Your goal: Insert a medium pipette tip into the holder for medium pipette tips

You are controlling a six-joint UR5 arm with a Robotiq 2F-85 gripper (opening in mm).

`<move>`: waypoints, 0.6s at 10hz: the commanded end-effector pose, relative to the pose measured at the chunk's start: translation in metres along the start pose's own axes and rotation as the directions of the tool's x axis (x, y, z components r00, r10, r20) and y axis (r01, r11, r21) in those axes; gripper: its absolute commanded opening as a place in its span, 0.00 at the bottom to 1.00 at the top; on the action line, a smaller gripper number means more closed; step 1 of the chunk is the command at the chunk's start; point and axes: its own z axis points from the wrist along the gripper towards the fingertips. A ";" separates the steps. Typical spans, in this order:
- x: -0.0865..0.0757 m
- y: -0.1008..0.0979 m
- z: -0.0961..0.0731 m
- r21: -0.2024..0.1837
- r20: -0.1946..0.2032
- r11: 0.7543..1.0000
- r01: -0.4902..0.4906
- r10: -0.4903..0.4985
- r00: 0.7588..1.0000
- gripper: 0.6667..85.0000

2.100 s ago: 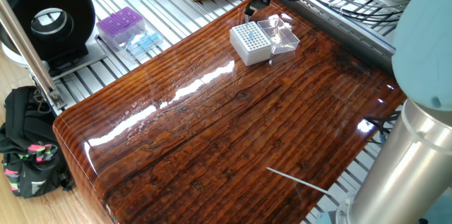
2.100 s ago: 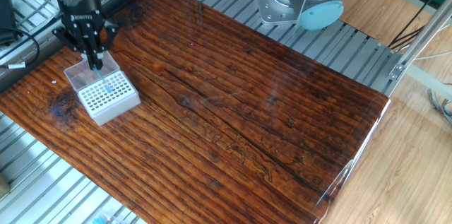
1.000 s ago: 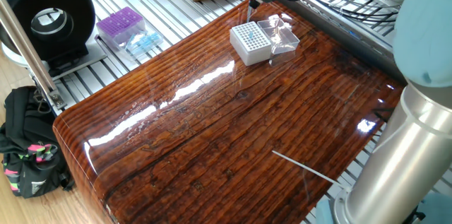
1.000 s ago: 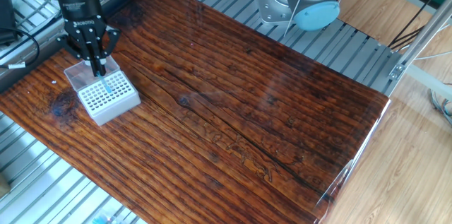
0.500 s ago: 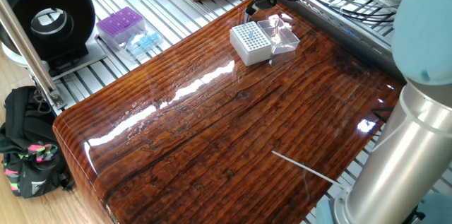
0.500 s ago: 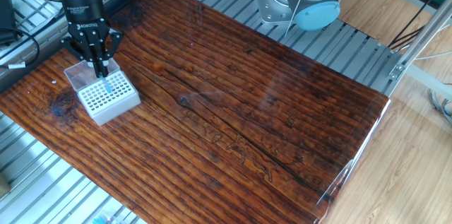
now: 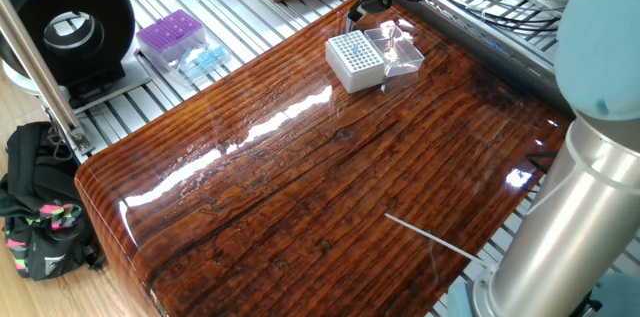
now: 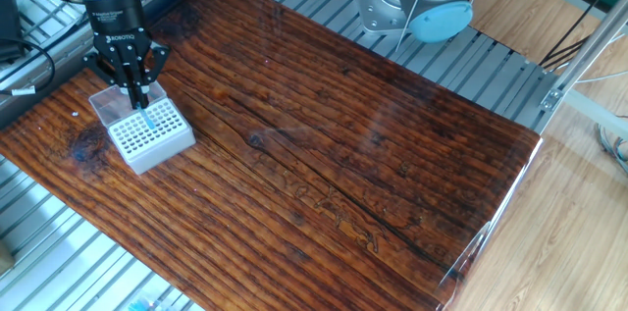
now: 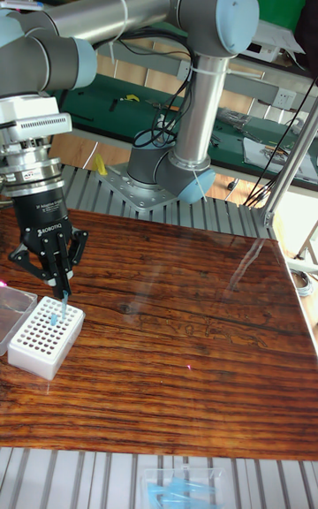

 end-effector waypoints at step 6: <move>-0.012 -0.024 -0.007 0.062 -0.005 0.998 0.000 0.001 1.000 0.00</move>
